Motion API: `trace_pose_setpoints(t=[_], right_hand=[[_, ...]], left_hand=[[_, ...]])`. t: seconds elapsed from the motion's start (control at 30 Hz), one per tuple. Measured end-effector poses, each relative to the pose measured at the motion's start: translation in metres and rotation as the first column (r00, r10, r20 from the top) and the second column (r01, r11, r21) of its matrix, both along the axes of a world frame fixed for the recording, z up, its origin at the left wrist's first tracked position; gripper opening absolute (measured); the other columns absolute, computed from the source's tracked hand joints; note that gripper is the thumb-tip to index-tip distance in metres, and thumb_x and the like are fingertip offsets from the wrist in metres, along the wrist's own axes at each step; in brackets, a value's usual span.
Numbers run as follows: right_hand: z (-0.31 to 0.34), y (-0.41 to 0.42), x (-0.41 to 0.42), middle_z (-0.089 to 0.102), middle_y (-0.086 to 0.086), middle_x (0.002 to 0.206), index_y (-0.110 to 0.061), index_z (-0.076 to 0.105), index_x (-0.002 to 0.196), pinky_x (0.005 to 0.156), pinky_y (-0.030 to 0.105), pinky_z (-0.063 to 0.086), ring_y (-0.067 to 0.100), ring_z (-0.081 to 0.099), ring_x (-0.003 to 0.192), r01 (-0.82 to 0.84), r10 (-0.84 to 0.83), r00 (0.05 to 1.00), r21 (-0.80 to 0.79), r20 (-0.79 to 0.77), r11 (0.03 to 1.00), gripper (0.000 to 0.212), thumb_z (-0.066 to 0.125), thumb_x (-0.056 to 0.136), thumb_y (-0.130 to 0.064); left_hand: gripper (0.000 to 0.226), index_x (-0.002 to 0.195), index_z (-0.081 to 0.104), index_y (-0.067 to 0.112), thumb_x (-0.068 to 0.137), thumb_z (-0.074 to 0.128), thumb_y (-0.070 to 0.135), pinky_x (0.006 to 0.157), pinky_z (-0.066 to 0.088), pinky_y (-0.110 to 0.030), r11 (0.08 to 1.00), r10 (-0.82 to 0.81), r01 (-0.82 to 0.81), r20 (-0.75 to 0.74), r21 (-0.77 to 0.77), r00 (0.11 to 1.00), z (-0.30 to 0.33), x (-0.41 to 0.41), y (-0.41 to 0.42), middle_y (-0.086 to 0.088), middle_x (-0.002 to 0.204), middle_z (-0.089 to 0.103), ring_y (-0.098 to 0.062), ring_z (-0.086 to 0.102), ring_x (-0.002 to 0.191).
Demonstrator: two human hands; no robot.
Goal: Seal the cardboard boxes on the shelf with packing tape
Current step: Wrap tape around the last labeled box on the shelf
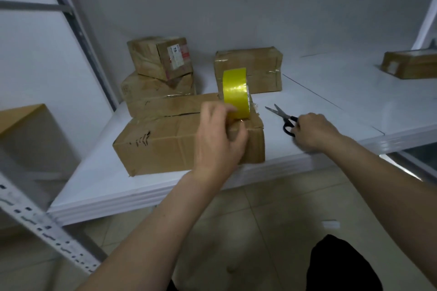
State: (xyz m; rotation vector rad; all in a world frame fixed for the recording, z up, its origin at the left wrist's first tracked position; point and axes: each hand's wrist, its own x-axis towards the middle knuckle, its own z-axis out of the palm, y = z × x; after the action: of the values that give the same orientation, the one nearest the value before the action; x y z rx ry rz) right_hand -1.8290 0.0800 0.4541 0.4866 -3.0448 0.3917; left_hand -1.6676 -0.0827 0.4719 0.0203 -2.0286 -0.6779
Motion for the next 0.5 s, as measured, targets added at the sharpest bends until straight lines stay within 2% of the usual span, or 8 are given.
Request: trace_pose_setpoints(t=[0.07, 0.13, 0.17, 0.23, 0.3, 0.37, 0.5], right_hand=[[-0.005, 0.003, 0.003, 0.055, 0.018, 0.112, -0.001, 0.058, 0.106, 0.072, 0.032, 0.036, 0.033, 0.049, 0.106, -0.017, 0.018, 0.999, 0.028, -0.051, 0.999, 0.026, 0.044, 0.099, -0.02], [-0.003, 0.004, 0.005, 0.057, 0.016, 0.108, -0.002, 0.059, 0.103, 0.07, 0.032, 0.036, 0.032, 0.051, 0.102, -0.013, 0.014, 0.997, 0.02, -0.081, 1.0, 0.023, 0.047, 0.098, -0.02], [-0.001, 0.004, 0.005, 0.059, 0.015, 0.103, -0.004, 0.059, 0.097, 0.069, 0.032, 0.037, 0.031, 0.052, 0.096, -0.001, 0.002, 0.997, 0.011, -0.08, 1.0, 0.021, 0.05, 0.097, -0.023], [0.004, 0.005, 0.004, 0.062, 0.011, 0.088, -0.007, 0.056, 0.082, 0.064, 0.031, 0.037, 0.028, 0.054, 0.084, 0.024, -0.024, 0.998, -0.012, -0.058, 1.0, 0.026, 0.059, 0.092, -0.031], [0.011, 0.005, 0.002, 0.057, 0.006, 0.072, -0.01, 0.053, 0.072, 0.058, 0.029, 0.037, 0.026, 0.055, 0.072, 0.039, -0.039, 0.999, -0.029, -0.016, 0.999, 0.032, 0.068, 0.084, -0.035], [0.021, 0.003, 0.001, 0.052, 0.003, 0.064, -0.011, 0.049, 0.067, 0.054, 0.026, 0.035, 0.021, 0.052, 0.062, 0.036, -0.036, 0.999, 0.012, 0.039, 0.999, 0.033, 0.075, 0.076, -0.029], [0.041, 0.001, 0.002, 0.05, 0.002, 0.071, -0.012, 0.045, 0.073, 0.054, 0.025, 0.036, 0.018, 0.048, 0.061, -0.004, -0.02, 0.988, 0.153, 0.155, 0.988, 0.036, 0.079, 0.068, -0.021]], left_hand=[[0.053, 0.125, 0.05, 0.011, 0.079, 0.077, 0.017, 0.096, 0.039, -0.022, 0.989, 0.068, -0.092, 0.207, 0.112, 0.976, 0.018, -0.002, -0.007, -0.003, 0.12, 0.04, -0.024, 0.05, 0.114], [0.091, 0.148, 0.028, 0.014, 0.076, 0.081, 0.026, 0.111, 0.03, -0.026, 0.978, -0.006, -0.089, 0.457, 0.187, 0.89, 0.037, -0.01, -0.021, -0.006, 0.143, 0.037, -0.024, 0.036, 0.135], [0.104, 0.154, 0.017, 0.017, 0.075, 0.083, 0.028, 0.112, 0.032, -0.03, 0.969, -0.116, -0.025, 0.538, 0.248, 0.835, 0.045, -0.015, -0.03, -0.004, 0.146, 0.04, -0.022, 0.039, 0.136], [0.111, 0.154, 0.016, 0.022, 0.07, 0.087, 0.03, 0.103, 0.038, -0.024, 0.945, -0.296, 0.117, 0.64, 0.307, 0.709, 0.055, -0.025, -0.04, 0.006, 0.133, 0.051, -0.013, 0.051, 0.124], [0.115, 0.149, 0.025, 0.028, 0.056, 0.091, 0.039, 0.105, 0.041, -0.026, 0.913, -0.399, 0.198, 0.676, 0.358, 0.619, 0.059, -0.037, -0.044, 0.013, 0.127, 0.057, -0.008, 0.055, 0.118], [0.116, 0.146, 0.03, 0.028, 0.048, 0.091, 0.035, 0.109, 0.043, -0.034, 0.872, -0.478, 0.223, 0.654, 0.437, 0.586, 0.059, -0.045, -0.045, 0.009, 0.125, 0.062, -0.01, 0.059, 0.116], [0.106, 0.141, 0.04, 0.024, 0.048, 0.089, 0.017, 0.101, 0.049, -0.033, 0.787, -0.573, 0.268, 0.497, 0.556, 0.652, 0.049, -0.053, -0.054, 0.001, 0.124, 0.064, -0.015, 0.063, 0.113]])
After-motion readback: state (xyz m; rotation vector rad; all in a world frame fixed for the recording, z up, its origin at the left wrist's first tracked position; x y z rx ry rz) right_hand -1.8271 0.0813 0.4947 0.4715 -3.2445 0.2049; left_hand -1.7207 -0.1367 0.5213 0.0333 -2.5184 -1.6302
